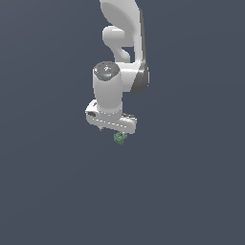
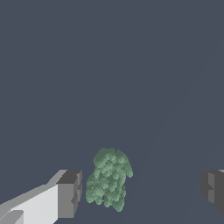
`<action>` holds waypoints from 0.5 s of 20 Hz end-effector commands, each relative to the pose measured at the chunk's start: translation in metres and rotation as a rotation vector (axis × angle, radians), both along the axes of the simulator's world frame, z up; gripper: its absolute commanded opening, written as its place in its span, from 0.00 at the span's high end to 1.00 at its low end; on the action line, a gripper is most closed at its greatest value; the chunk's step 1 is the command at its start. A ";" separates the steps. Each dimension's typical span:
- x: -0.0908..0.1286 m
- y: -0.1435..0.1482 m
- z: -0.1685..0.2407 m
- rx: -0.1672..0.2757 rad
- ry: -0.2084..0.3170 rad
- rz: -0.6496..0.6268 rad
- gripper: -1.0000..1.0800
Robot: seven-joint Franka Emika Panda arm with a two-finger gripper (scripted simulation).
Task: Pick up the object and move it to a goal position.
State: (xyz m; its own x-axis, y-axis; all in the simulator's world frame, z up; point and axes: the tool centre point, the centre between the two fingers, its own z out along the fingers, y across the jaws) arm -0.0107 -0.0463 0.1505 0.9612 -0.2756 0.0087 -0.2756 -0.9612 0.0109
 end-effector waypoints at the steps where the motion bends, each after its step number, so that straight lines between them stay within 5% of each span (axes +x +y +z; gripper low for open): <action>1: -0.007 0.007 -0.010 0.004 0.000 -0.052 0.04; 10: -0.033 0.028 -0.042 0.012 0.002 -0.223 0.04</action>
